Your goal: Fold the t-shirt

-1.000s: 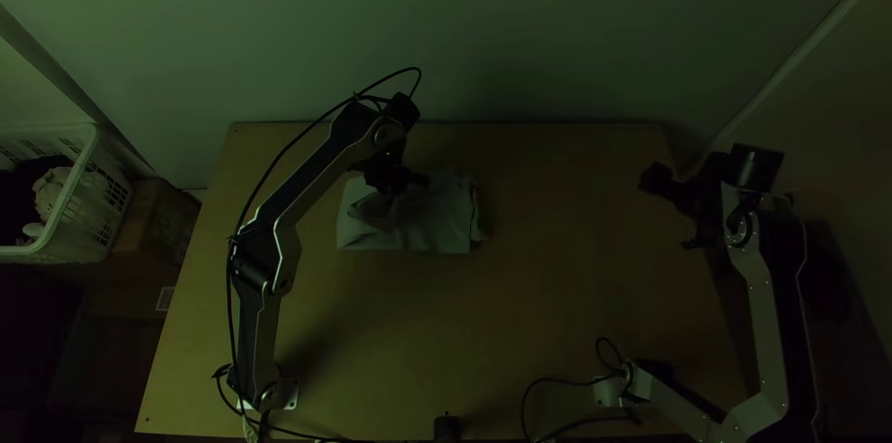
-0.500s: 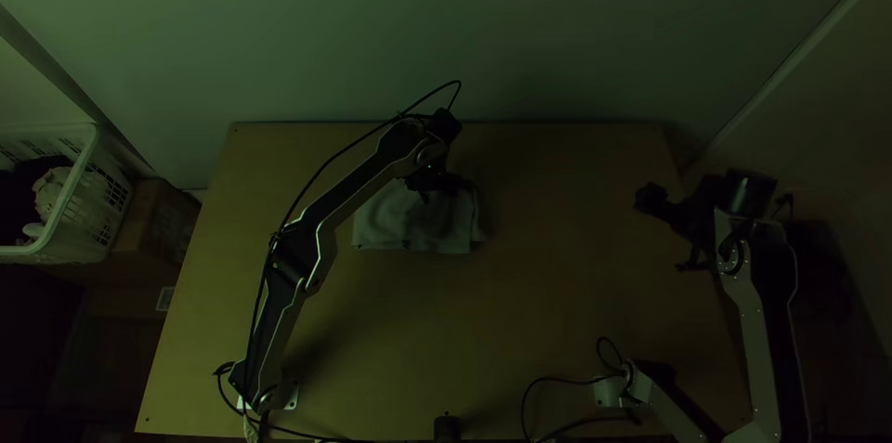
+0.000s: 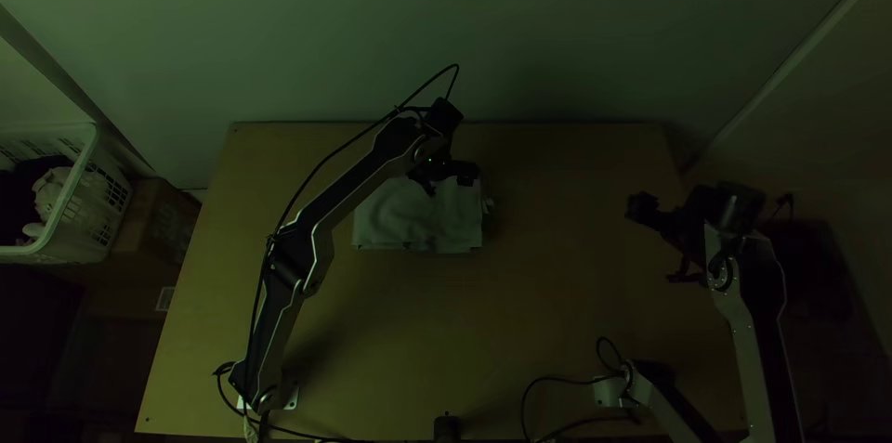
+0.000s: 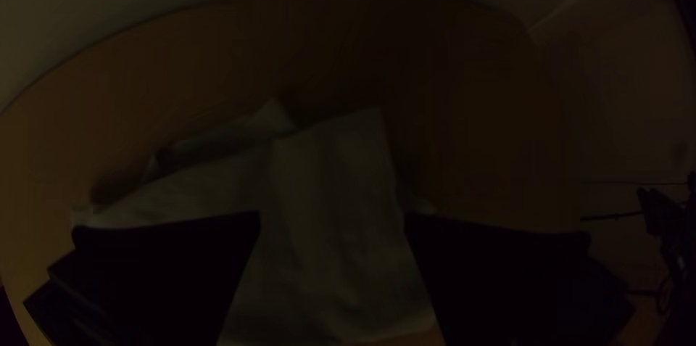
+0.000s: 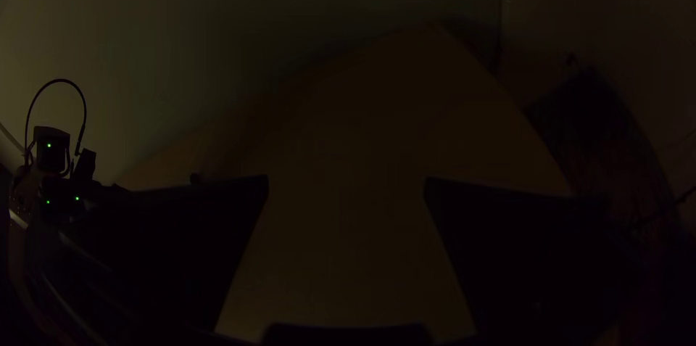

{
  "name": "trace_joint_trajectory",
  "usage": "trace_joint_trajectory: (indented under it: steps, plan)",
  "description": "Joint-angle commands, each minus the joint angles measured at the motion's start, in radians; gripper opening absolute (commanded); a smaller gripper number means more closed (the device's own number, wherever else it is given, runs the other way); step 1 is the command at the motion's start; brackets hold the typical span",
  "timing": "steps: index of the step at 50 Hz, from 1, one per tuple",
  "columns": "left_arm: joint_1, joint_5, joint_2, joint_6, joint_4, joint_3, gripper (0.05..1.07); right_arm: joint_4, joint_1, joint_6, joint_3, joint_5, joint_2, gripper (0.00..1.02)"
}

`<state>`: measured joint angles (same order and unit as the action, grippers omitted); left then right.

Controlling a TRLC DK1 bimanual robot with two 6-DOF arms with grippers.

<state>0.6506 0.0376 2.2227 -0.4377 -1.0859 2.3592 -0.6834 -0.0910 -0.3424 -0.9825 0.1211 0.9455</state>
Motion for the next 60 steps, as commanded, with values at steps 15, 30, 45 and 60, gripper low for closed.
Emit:
trace_joint_trajectory:
  steps: [15,30,45,60]
  plan:
    - [-0.134,0.001,-0.313,0.086,-0.019,-0.103,1.03,0.099,0.04,0.072,-0.148,0.002,0.087,0.98]
    - [-0.304,0.002,-0.52,0.157,-0.035,-0.144,1.03,0.191,0.037,0.169,-0.311,0.0,0.124,0.98]
    - [-0.483,0.001,-0.749,0.238,-0.046,-0.241,1.03,0.278,0.017,0.304,-0.417,-0.006,0.107,0.98]
    - [-0.643,-0.002,-1.032,0.295,0.046,-0.465,1.03,0.444,0.019,0.39,-0.341,-0.008,-0.005,0.98]
